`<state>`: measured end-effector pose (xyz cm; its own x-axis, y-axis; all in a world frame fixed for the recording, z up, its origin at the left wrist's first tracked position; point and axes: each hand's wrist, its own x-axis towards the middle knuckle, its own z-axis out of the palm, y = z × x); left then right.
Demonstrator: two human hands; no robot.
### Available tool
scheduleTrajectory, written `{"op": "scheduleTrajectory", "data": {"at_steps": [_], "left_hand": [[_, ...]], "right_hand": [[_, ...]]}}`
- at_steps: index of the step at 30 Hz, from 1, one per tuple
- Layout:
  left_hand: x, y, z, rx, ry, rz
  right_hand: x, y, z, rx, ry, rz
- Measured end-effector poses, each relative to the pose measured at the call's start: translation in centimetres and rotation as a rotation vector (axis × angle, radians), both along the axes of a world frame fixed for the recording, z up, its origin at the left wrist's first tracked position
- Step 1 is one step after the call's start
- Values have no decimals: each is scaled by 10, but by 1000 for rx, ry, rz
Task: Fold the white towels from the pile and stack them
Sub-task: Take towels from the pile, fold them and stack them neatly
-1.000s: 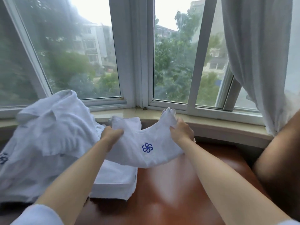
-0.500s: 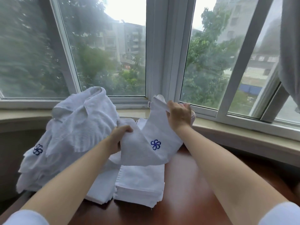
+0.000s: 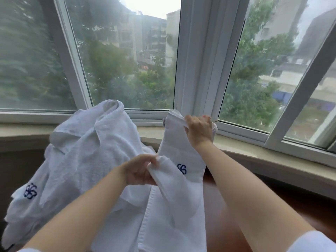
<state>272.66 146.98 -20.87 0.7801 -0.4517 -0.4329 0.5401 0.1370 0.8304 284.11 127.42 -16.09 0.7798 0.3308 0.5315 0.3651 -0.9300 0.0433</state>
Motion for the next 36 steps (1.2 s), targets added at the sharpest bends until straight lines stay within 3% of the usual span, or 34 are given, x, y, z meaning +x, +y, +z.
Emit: {"op": "scheduleTrajectory", "data": {"at_steps": [2, 6, 9, 12, 15, 18, 23, 25, 27, 29, 30, 34, 36], "left_hand": [[11, 7, -3, 117, 91, -41], [23, 17, -20, 575, 245, -99], [22, 18, -32, 650, 298, -56], [14, 12, -33, 621, 298, -54], [1, 2, -29, 625, 228, -35], [-14, -7, -24, 563, 169, 76], [-34, -23, -10, 37, 223, 401], [-41, -29, -3, -60, 161, 415], [-47, -30, -1, 83, 58, 371], [-52, -27, -3, 254, 24, 256], [-58, -27, -7, 319, 52, 167], [-86, -33, -37, 474, 239, -13], [-93, -37, -51, 538, 230, -25]], "right_hand": [[15, 9, -6, 58, 155, 39], [13, 3, -48, 76, 439, -38], [-4, -16, -85, 176, 599, -164], [-28, -33, -108, 243, 673, -290], [-55, -42, -118, 538, 824, -341], [-85, -39, -125, 709, 986, -335], [-129, -32, -111, 1132, 1331, -259], [-135, -31, -104, 1330, 1214, -195], [-137, -33, -96, 1438, 865, -202], [-140, -42, -91, 1321, 716, -200], [-145, -49, -92, 1179, 779, -189], [-169, -65, -110, 592, 1476, -224], [-170, -69, -118, 576, 1503, -229]]}}
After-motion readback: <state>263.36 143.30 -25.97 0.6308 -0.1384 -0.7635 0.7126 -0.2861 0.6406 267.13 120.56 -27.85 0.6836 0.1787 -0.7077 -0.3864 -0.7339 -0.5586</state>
